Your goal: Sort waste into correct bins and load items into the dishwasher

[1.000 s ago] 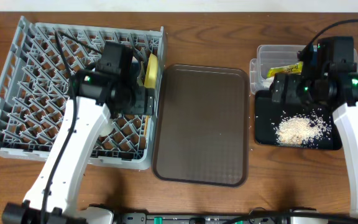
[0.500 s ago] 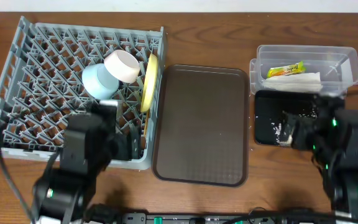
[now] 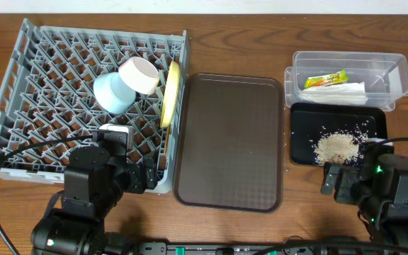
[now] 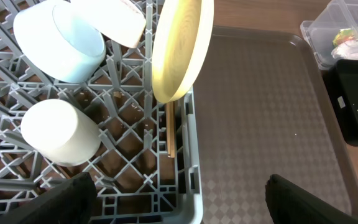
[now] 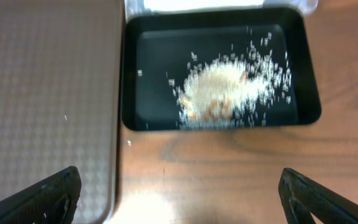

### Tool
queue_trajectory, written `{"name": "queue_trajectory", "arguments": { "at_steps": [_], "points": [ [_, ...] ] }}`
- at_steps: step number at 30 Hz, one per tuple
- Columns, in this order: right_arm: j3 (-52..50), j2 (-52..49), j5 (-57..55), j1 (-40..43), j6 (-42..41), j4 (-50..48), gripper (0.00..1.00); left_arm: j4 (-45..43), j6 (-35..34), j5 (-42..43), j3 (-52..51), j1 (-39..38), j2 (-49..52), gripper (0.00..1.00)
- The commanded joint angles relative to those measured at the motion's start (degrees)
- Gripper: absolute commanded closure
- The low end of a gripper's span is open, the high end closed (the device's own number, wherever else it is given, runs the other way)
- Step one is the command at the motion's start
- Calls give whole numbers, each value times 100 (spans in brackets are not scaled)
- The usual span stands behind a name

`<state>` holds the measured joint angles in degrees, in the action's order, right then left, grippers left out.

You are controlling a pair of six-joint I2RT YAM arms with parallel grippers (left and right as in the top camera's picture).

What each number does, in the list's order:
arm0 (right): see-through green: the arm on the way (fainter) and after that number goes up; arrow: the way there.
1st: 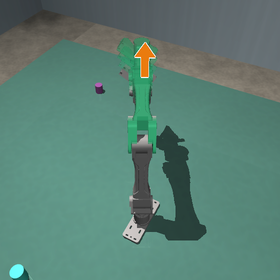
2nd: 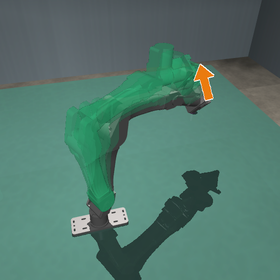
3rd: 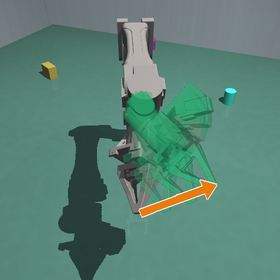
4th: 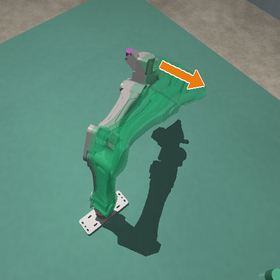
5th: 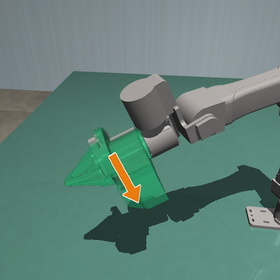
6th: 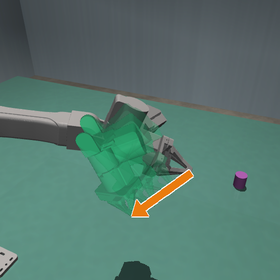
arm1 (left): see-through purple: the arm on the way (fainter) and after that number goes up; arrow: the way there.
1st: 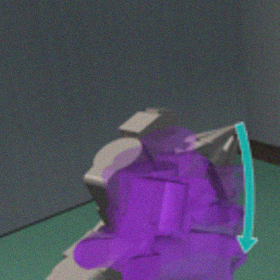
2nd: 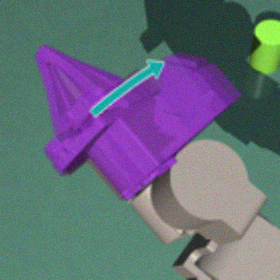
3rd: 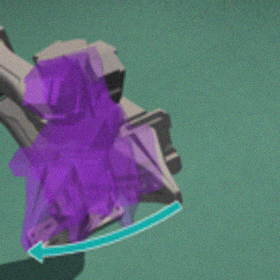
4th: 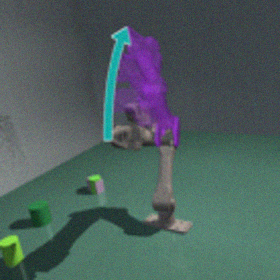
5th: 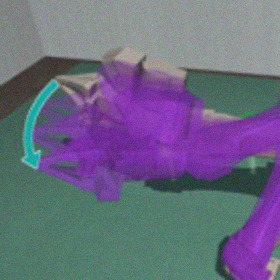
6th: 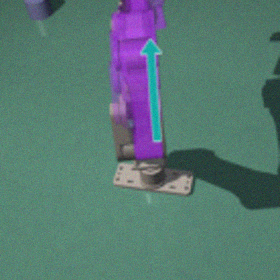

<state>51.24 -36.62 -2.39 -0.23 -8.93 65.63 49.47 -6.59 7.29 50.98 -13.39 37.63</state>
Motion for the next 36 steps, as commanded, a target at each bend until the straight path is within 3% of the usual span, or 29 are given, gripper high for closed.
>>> {"name": "queue_trajectory", "arguments": {
  "at_steps": [1,15,23,36],
  "points": [
    [-37,24,-76,-55,-44,160,1,-9,35,-50,-48,-4,11,10],
    [-44,297,-149,-168,52,-20,1,-7,35,-50,-48,-4,11,10],
    [-964,1403,-142,-162,1176,-2076,1,-7,35,-50,-48,-4,11,10],
    [-3792,3639,-15,133,1246,-4754,1,-7,35,-50,-48,-4,11,10]
  ]
}}
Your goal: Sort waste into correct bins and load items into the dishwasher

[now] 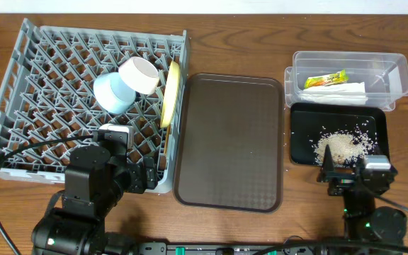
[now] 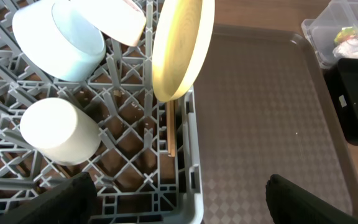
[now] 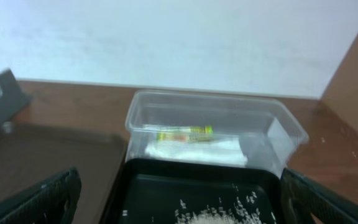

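Note:
The grey dish rack (image 1: 20, 71) holds a light blue bowl (image 2: 58, 38), a cream cup (image 2: 114, 18), a white cup (image 2: 58, 132), an upright yellow plate (image 2: 178, 53) and a wooden stick (image 2: 169, 130). My left gripper (image 2: 179, 202) is open over the rack's near right corner, holding nothing. On the right, a black tray (image 1: 303, 134) carries spilled rice (image 1: 338, 146). The clear bin (image 3: 166, 106) behind it holds a yellow-green wrapper (image 3: 185, 132) and a white napkin (image 3: 194, 149). My right gripper (image 3: 182, 205) is open at the black tray's near edge, empty.
A brown serving tray (image 1: 230, 142) lies between the rack and the black tray. A few rice grains sit on the wood beside the black tray. A white wall stands behind the table's far edge.
My right arm has drawn back toward the table's front edge. Its camera looked straight down on the rice then and now looks level across the black tray to the clear bin. The left arm has not moved.

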### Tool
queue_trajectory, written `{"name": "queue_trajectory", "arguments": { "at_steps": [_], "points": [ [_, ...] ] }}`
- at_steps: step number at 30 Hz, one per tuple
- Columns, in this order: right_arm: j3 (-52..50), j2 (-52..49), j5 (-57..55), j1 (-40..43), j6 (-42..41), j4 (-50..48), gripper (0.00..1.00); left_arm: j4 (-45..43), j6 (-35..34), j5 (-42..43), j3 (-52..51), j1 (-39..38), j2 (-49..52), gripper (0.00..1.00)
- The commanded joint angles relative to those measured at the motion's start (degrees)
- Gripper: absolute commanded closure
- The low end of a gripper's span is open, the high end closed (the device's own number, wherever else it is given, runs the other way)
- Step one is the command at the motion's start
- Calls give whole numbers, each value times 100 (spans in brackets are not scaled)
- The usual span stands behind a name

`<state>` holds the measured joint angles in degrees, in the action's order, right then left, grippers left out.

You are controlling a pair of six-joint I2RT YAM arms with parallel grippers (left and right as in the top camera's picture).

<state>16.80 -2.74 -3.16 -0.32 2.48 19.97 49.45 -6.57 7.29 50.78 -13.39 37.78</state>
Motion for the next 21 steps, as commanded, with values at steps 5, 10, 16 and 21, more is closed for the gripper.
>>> {"name": "queue_trajectory", "arguments": {
  "at_steps": [5,10,16,21],
  "points": [
    [-1104,245,221,306,103,-1187,1,-4,33,-50,-28,-4,-4,10],
    [-1650,243,256,319,111,-1558,1,-4,33,-50,-28,-4,-7,9],
    [-1650,245,260,341,271,-1569,1,-7,33,-50,-28,-4,-7,9],
    [-1650,243,258,339,273,-1569,1,-4,33,-50,-28,-4,-7,10]
  ]
}}
